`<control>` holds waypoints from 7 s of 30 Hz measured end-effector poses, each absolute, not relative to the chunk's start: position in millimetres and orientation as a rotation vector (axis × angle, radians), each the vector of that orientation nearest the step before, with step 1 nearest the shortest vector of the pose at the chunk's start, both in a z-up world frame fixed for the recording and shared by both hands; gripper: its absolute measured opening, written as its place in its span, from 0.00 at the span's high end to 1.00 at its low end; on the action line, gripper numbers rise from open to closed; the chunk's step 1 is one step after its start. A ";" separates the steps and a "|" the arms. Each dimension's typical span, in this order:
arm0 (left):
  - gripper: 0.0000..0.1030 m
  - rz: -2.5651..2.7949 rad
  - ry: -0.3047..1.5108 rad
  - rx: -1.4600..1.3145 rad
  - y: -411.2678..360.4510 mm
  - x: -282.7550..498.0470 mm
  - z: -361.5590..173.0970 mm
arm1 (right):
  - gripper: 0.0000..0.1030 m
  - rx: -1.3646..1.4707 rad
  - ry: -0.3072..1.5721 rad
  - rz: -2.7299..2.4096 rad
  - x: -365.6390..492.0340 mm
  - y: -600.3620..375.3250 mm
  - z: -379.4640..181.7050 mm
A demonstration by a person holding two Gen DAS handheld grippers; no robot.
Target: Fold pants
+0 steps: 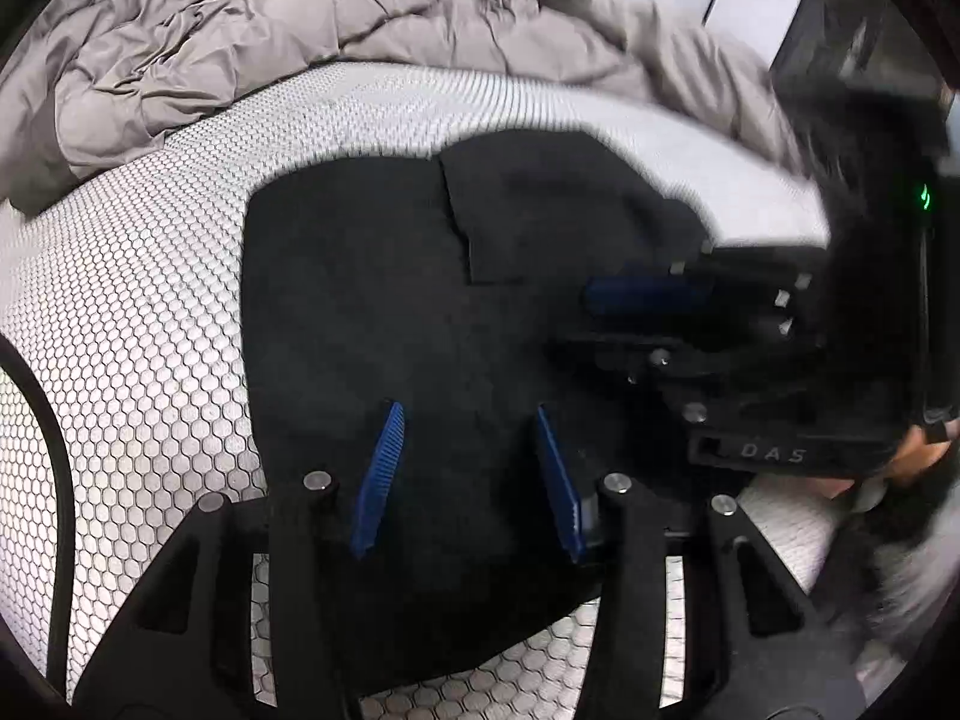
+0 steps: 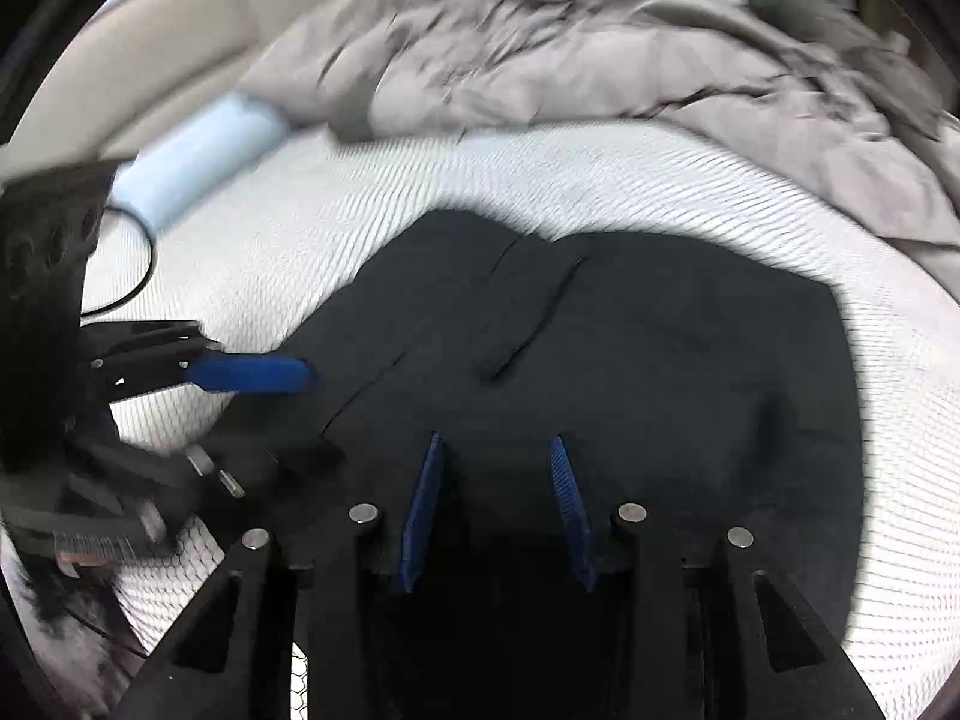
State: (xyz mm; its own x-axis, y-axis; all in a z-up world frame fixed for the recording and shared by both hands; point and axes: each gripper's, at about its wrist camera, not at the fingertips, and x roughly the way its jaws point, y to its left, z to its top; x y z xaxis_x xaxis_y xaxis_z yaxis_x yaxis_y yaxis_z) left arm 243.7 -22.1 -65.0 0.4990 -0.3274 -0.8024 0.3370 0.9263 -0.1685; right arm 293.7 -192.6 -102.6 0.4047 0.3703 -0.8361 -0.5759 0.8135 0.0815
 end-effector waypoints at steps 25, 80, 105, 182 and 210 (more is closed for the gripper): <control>0.38 -0.572 0.935 0.293 -50.5 158.7 -67.7 | 0.58 -0.334 0.958 0.590 228.0 -284.4 -104.0; 0.35 -0.550 0.796 0.066 -111.4 200.3 -25.3 | 0.95 0.249 0.988 0.723 260.4 -338.4 -75.8; 0.35 -0.183 0.875 -0.297 53.6 260.6 -44.8 | 0.85 0.332 0.967 0.640 279.8 -358.4 -76.7; 0.47 -0.245 0.963 -0.491 73.4 210.6 -112.9 | 0.63 0.427 1.090 0.582 255.5 -389.9 -117.8; 0.01 -0.103 0.604 -0.084 -2.9 121.4 -49.1 | 0.00 0.033 0.674 0.465 181.4 -340.5 -42.4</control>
